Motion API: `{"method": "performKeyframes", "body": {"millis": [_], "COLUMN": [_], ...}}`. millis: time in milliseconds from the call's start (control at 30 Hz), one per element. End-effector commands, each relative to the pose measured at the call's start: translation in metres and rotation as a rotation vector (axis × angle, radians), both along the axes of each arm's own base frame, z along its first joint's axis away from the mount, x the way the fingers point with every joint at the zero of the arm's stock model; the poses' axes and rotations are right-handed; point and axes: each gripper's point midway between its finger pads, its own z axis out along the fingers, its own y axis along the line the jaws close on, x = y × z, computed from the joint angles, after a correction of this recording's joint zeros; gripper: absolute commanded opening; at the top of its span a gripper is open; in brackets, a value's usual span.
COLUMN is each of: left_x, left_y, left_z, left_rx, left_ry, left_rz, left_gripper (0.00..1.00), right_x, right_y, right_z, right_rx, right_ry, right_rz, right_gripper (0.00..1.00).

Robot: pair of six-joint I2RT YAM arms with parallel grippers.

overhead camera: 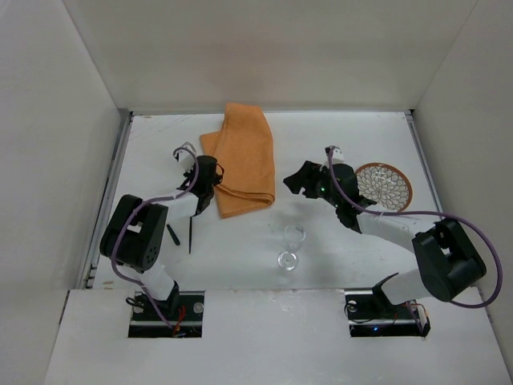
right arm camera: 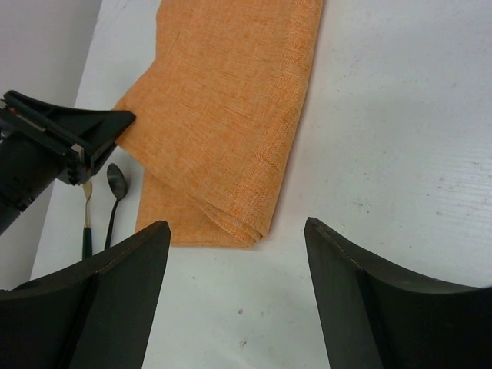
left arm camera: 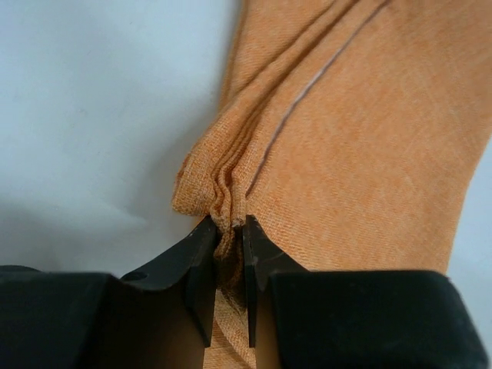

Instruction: Set the dinner table for one person

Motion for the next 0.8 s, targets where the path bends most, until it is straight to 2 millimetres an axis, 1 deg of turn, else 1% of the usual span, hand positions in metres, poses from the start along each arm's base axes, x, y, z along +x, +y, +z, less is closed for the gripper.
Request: {"method": "performKeyframes", "body": {"millis": [0,67,167,233,333,400,467,533,600,667,700,733,767], "left_x": [0.018,0.023,0.029,0.032,0.025,0.012,-0.005,-0.024,-0.038,-0.046,-0.048,-0.048,-0.045], "left_y": [-0.01,-0.026,-0.059,-0.091,-0.156,-0.207,-0.255,-0.297,-0.331,-0.359,-0.368,-0.378,-0.384], "left_z": [0.058,0.071,0.098,0.123,0.16,0.182,0.192,0.194,0.187,0.174,0.169,0.164,0.157], "left_rx": [0.048,0.039,0.017,0.017,0.013,0.012,0.026,0.045,0.051,0.01,-0.015,-0.046,-0.062], "left_ry": [-0.133,-0.164,-0.224,-0.279,-0.369,-0.434,-0.486,-0.538,-0.557,-0.537,-0.521,-0.498,-0.474], "left_rz": [-0.02,-0.063,-0.142,-0.239,-0.435,-0.612,-0.782,-0.935,-1.07,-1.191,-1.227,-1.258,-1.265], "left_gripper": [0.05,0.02,0.02,0.02,0.02,0.02,0.02,0.03,0.04,0.08,0.1,0.15,0.23], "right_x": [0.005,0.006,0.006,0.009,0.01,0.014,0.017,0.018,0.017,0.015,0.015,0.014,0.014], "right_y": [0.003,0.002,-0.002,-0.007,-0.013,-0.029,-0.054,-0.086,-0.115,-0.132,-0.138,-0.143,-0.147], "right_z": [0.022,0.024,0.027,0.028,0.03,0.035,0.035,0.037,0.036,0.035,0.035,0.033,0.031], "right_rx": [0.047,0.053,0.062,0.084,0.123,0.143,0.142,0.124,0.112,0.109,0.107,0.106,0.106], "right_ry": [-0.066,-0.073,-0.09,-0.095,-0.086,-0.109,-0.118,-0.137,-0.144,-0.145,-0.143,-0.135,-0.13], "right_rz": [0.005,0.003,-0.014,-0.032,-0.064,-0.139,-0.254,-0.379,-0.486,-0.542,-0.567,-0.586,-0.603], "right_gripper": [0.77,0.77,0.77,0.77,0.79,0.79,0.79,0.79,0.81,0.81,0.81,0.81,0.81]}}
